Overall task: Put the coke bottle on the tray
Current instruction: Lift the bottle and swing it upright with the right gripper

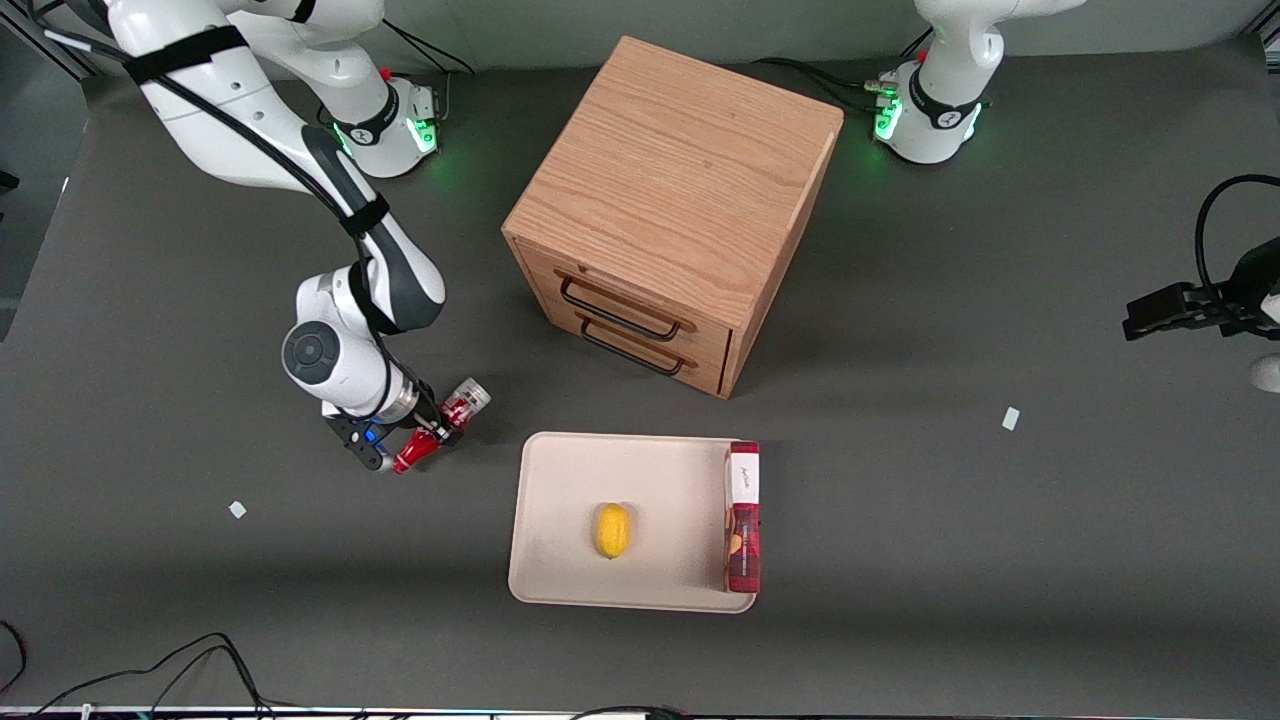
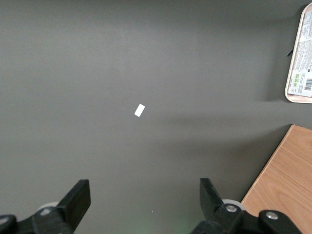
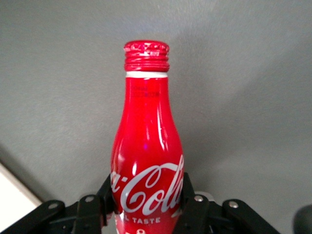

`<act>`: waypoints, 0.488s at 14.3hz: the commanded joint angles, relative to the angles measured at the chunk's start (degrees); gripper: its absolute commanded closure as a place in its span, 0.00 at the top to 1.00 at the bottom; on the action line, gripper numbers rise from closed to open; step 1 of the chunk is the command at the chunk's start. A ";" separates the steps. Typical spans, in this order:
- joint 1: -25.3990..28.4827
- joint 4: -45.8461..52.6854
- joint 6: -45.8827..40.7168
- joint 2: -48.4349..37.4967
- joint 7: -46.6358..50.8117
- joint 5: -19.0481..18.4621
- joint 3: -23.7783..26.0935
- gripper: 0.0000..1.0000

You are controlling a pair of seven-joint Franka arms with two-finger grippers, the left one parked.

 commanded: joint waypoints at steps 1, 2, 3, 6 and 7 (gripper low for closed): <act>-1.40 5.02 -10.93 -4.85 -4.97 -0.64 -0.24 0.17; -1.67 7.91 -14.71 -5.30 -6.55 -0.73 -0.33 0.14; -1.76 11.86 -19.62 -5.39 -8.83 -0.73 -0.59 0.11; -2.63 24.68 -32.55 -5.04 -14.99 -0.73 -0.77 0.11; -2.55 29.08 -36.15 -4.52 -16.14 -0.73 -0.77 0.11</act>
